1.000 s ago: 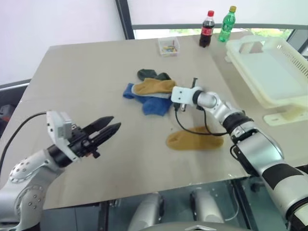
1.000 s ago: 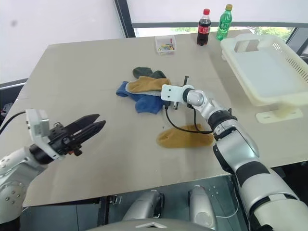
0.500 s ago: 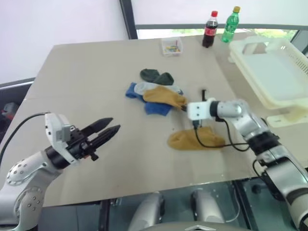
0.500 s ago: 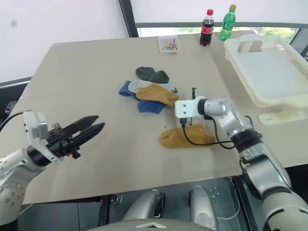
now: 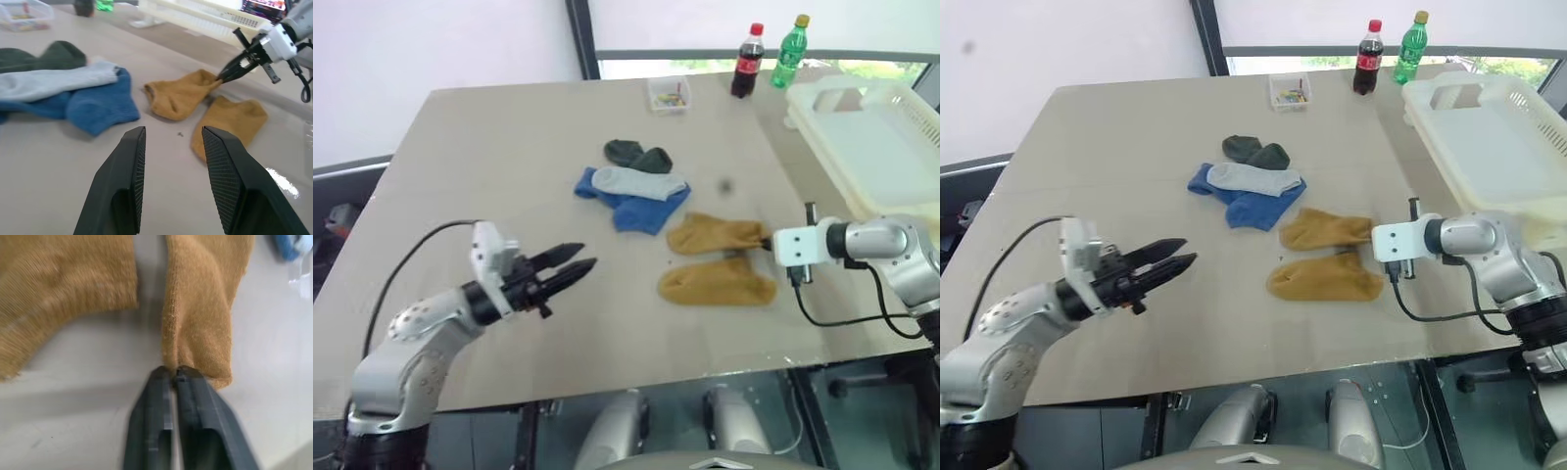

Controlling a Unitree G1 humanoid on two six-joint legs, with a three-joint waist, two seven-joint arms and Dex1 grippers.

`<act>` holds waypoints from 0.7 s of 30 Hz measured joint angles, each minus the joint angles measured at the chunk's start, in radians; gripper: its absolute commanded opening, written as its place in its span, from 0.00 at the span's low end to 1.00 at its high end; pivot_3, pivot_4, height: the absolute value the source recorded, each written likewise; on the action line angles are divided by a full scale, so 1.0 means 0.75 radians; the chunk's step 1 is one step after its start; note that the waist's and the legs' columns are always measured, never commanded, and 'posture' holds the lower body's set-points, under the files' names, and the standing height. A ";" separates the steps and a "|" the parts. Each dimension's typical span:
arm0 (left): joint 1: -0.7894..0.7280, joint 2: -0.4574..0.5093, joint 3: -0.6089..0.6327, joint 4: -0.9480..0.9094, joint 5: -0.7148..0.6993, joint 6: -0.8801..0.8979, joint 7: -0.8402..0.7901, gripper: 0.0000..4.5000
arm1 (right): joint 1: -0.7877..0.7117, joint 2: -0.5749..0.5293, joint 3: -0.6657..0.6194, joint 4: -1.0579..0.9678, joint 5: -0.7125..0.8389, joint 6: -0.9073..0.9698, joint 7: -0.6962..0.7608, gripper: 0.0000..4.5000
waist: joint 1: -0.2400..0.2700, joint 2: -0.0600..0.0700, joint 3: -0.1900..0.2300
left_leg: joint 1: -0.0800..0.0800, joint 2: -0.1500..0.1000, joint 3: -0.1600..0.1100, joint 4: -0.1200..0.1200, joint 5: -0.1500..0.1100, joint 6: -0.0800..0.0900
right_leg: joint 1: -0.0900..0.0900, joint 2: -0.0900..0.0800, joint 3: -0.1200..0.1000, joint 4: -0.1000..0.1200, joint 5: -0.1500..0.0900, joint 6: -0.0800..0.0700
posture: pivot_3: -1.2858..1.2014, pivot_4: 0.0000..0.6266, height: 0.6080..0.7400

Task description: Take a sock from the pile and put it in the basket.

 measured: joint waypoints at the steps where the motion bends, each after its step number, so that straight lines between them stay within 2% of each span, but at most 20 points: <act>1: -0.017 -0.007 -0.024 0.007 0.014 0.011 0.012 0.44 | 0.002 0.001 -0.004 0.006 0.003 0.000 -0.003 0.40 | 0.001 0.000 0.000 | 0.000 0.000 0.000 0.000 0.000 0.000 | 0.000 0.000 0.000 0.000 0.000 0.000 | 0.52 0.24 1.00; 4: -0.143 -0.092 -0.176 0.078 0.092 0.075 0.105 0.44 | 0.064 0.002 -0.078 -0.042 0.077 0.048 -0.025 0.40 | 0.020 0.000 0.000 | 0.000 0.000 -0.001 0.000 0.000 0.000 | 0.000 0.000 -0.001 0.000 0.000 0.000 | 0.52 0.24 1.00; 6: -0.262 -0.191 -0.274 0.153 0.132 0.142 0.181 0.44 | 0.150 -0.006 -0.159 -0.172 0.196 0.158 0.004 0.40 | 0.036 0.000 0.000 | -0.002 -0.001 -0.003 0.001 0.000 0.000 | 0.000 0.000 -0.003 -0.001 0.000 0.000 | 0.52 0.24 1.00; 11: -0.488 -0.414 -0.385 0.318 0.161 0.269 0.308 0.44 | 0.295 -0.017 -0.357 -0.408 0.407 0.455 0.000 0.40 | 0.054 -0.001 0.000 | -0.003 -0.002 -0.003 0.003 0.000 0.000 | 0.000 0.000 -0.003 0.000 0.000 0.000 | 0.52 0.24 1.00; 17: -0.651 -0.503 -0.427 0.560 0.217 0.354 0.360 0.44 | 0.436 -0.008 -0.442 -0.551 0.485 0.635 -0.075 0.40 | 0.053 -0.001 0.000 | -0.002 -0.002 -0.002 0.002 0.000 0.000 | 0.000 0.000 -0.002 0.001 0.000 0.000 | 0.52 0.24 1.00; 21: -0.735 -0.547 -0.473 0.717 0.295 0.331 0.349 0.44 | 0.488 0.019 -0.457 -0.628 0.488 0.694 -0.150 0.40 | 0.057 -0.001 0.000 | -0.002 -0.002 -0.002 0.003 0.000 0.000 | 0.001 -0.001 -0.002 0.001 0.000 0.001 | 0.52 0.24 1.00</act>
